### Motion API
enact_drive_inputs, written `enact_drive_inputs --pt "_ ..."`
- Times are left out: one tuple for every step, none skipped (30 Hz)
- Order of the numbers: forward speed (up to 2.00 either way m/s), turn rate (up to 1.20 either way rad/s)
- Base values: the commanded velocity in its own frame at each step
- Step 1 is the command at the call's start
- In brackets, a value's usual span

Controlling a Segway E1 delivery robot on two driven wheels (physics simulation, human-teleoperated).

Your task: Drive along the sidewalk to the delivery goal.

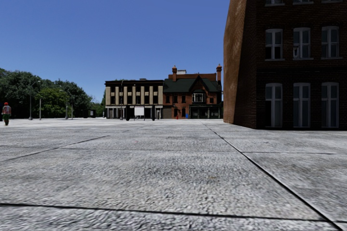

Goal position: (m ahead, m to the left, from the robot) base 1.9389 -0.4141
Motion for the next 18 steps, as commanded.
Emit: enact_drive_inputs --pt "2.0 -0.57" --pt "2.0 -0.75" --pt "2.0 -1.2" --pt "2.0 -1.2" --pt "2.0 -0.21" --pt "2.0 -0.21" --pt "2.0 -0.04" --pt "2.0 0.0" --pt "2.0 0.0" --pt "2.0 0.0" --pt "2.0 0.0" --pt "2.0 0.0" --pt "2.0 0.0" --pt "2.0 0.0" --pt "2.0 0.0" --pt "2.0 0.0" --pt "2.0 0.0" --pt "2.0 0.0"
